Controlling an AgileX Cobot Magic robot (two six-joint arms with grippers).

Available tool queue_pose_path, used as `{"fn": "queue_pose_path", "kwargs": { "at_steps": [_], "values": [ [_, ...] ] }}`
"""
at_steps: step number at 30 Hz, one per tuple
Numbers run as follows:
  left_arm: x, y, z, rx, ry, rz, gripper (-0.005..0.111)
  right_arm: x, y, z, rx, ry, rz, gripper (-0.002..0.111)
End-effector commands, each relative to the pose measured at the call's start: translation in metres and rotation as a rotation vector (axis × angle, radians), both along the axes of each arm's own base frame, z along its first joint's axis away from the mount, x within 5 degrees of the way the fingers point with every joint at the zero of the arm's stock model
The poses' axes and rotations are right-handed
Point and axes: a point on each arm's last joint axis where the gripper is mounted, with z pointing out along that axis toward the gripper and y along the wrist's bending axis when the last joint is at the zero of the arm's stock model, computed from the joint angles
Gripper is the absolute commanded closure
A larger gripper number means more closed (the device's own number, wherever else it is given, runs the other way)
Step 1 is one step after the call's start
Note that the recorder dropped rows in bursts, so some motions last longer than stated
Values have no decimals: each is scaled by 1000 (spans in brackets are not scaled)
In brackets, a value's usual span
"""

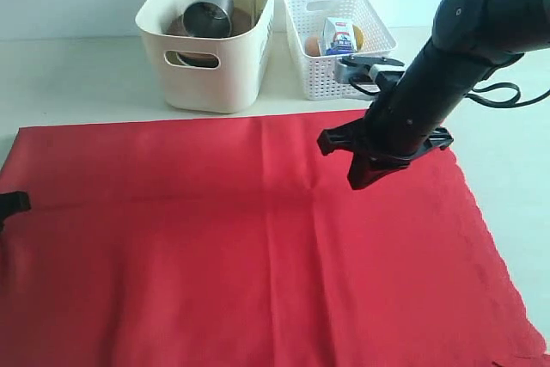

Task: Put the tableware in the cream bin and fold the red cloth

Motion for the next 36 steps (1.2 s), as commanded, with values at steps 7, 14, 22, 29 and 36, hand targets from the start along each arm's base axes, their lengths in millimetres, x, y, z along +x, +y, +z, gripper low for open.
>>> {"fn": "queue_pose_path", "kwargs": {
  "at_steps": [7,14,22,29,36],
  "values": [
    [28,29,55,94,39,-91,107,-13,40,-25,-15,-17,122,108],
    [24,-8,104,103,-73,-226,107,-13,40,-58,-77,19,149,108],
    [3,-61,182,32,-270,-402,107,-14,42,-54,-53,25,128,108],
    [-11,-123,207,-69,-352,-630,107,-11,42,-1,-3,-126,131,108],
    [-25,-188,217,-136,-370,-849,107,-24,20,114,3,-521,94,108]
  ]
}}
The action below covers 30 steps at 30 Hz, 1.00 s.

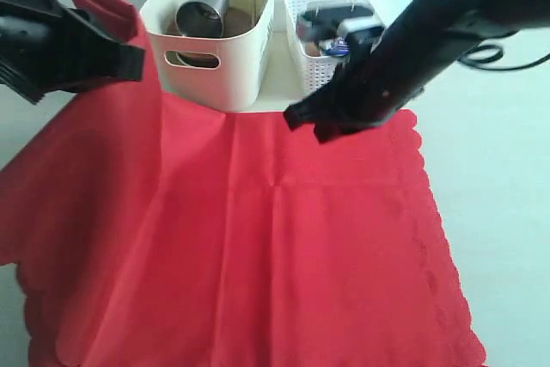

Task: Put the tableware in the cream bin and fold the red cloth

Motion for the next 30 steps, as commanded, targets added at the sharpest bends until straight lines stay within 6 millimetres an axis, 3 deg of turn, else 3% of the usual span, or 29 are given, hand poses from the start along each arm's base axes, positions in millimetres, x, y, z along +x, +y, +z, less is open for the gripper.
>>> {"fn": "queue_pose_path", "kwargs": {
  "at_steps": [1,5,8,9,13,16,18,19,22,24,27,30],
  "values": [
    [-6,-40,10,-47,-15,-116,107,-14,-24,81,-12,-304,-62,108],
    [-4,-78,4,-28,10,-208,107,-32,-62,140,-158,-579,-208,108],
    [-1,-109,-4,-12,29,-267,107,-51,-90,172,-211,-691,-391,108],
    [2,-130,-11,5,37,-305,107,-65,-103,187,-236,-727,-447,108],
    [6,-197,-39,39,66,-400,107,-94,-122,206,-232,-740,-508,108],
    [9,-230,-53,44,69,-437,106,-102,-127,210,-229,-741,-521,108],
    [12,-254,-69,53,85,-453,91,-103,-127,209,-235,-724,-529,108],
    [15,-259,-74,56,94,-450,83,-103,-127,209,-234,-722,-530,108],
    [21,-269,-83,79,144,-442,32,-103,-127,209,-244,-722,-518,108],
    [21,-266,-79,110,135,-459,11,-103,-127,208,-256,-720,-507,108],
    [31,-246,-68,191,142,-447,14,-103,-128,208,-260,-719,-503,108],
    [48,-223,-63,242,204,-398,36,-103,-128,208,-263,-719,-500,108]
  ]
}}
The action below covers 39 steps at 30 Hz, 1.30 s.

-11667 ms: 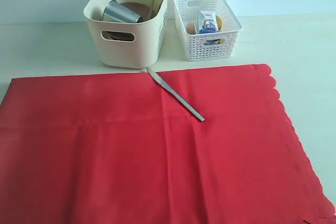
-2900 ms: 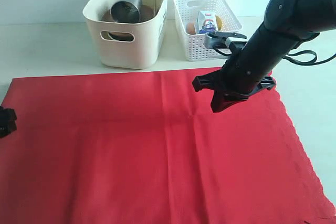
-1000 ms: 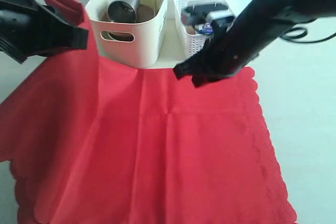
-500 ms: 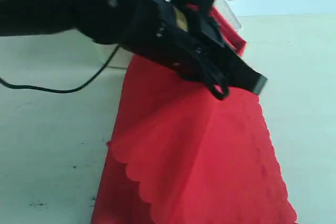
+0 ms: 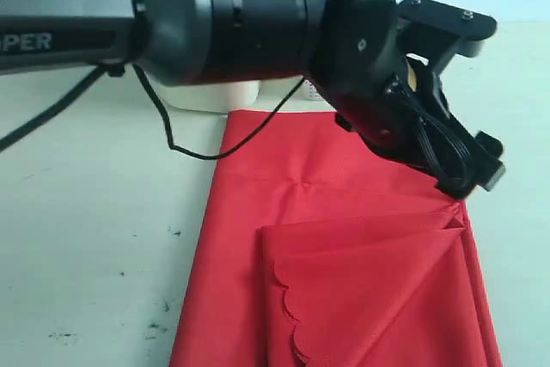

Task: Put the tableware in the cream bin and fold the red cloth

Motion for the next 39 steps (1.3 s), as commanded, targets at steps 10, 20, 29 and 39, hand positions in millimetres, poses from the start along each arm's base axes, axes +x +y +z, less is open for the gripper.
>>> {"fn": "queue_pose_path", "kwargs": {
  "at_steps": [10,20,29,39],
  "values": [
    [36,104,-64,246,157,168,104,6,18,-17,37,138,135,108],
    [22,117,-97,213,167,197,104,24,35,-39,45,240,188,108],
    [-24,74,-94,134,188,55,104,29,38,-42,37,236,196,108],
    [-68,53,-44,23,91,-107,104,33,38,-50,6,243,199,108]
  ]
}}
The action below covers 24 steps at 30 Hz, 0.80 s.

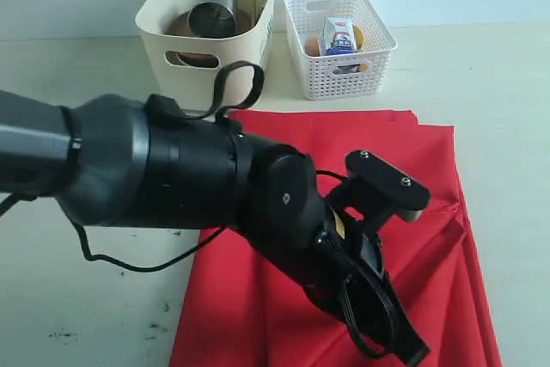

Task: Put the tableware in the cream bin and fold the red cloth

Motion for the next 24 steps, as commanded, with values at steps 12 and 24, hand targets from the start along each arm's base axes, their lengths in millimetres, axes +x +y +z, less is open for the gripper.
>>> {"fn": "queue_pose_path", "kwargs": {
  "at_steps": [12,24],
  "values": [
    [53,113,10,127,-20,281,104,16,23,-98,12,223,90,108],
    [38,105,-24,80,-39,323,104,28,45,-150,41,434,188,108]
  ]
}}
